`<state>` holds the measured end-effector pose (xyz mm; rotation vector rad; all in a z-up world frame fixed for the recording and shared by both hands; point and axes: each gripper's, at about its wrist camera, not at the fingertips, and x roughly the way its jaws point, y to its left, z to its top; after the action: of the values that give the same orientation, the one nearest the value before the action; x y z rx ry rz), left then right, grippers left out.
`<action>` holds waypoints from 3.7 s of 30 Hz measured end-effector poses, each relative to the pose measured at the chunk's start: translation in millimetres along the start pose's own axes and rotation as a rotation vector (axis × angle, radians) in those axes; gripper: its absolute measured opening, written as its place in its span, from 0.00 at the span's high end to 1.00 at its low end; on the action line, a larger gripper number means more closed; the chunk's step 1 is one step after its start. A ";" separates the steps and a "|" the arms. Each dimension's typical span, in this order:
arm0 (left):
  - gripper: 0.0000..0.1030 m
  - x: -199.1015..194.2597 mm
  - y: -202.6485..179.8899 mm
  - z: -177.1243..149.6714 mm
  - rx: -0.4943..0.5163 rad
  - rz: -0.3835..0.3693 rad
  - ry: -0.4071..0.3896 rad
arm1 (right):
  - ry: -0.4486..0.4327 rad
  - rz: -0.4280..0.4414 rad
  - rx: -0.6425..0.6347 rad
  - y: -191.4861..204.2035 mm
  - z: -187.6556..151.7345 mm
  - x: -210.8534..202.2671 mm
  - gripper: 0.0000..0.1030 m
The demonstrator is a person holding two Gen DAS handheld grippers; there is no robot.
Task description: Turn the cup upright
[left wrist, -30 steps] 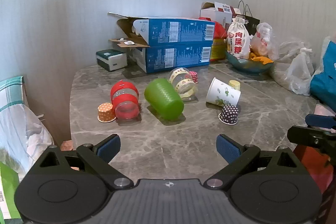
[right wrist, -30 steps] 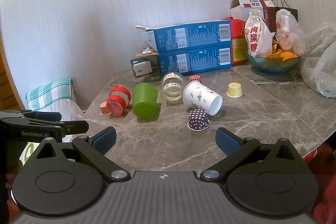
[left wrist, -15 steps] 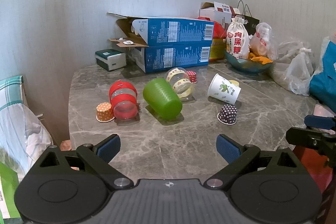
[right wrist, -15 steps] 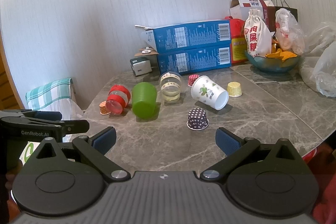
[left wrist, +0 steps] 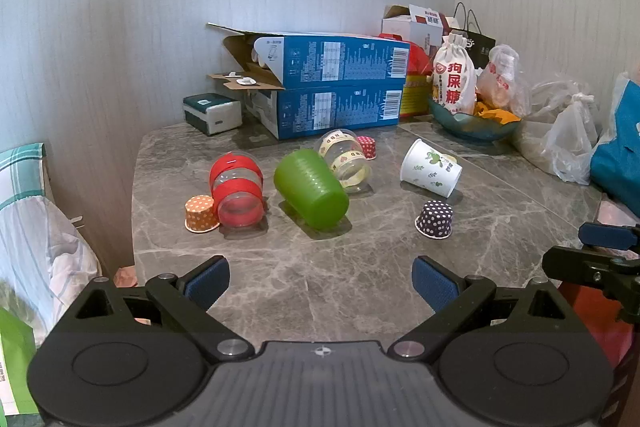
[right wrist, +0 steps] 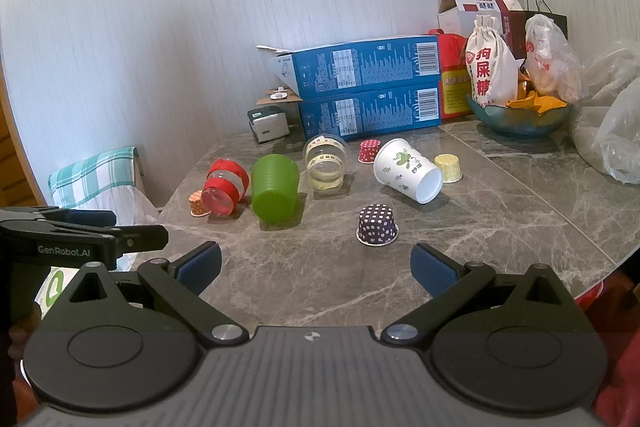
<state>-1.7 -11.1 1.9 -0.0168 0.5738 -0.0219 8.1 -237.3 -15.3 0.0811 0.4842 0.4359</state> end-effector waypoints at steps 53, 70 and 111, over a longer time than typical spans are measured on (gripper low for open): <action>0.04 -4.9 -5.5 -1.7 -0.006 -0.002 -0.006 | 0.014 -0.005 0.011 -4.1 -3.6 0.9 0.01; 0.04 -4.7 -8.0 -3.3 -0.008 -0.005 -0.003 | 0.018 -0.006 0.010 -3.8 -5.5 2.1 0.01; 0.00 77.1 21.6 19.8 -0.084 -0.165 0.041 | 0.383 -0.086 -0.246 -78.6 95.8 194.5 0.02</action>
<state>74.1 8.8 -23.8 -0.1460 0.6134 -0.1585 237.9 -223.4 -28.8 -0.2645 0.8029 0.4250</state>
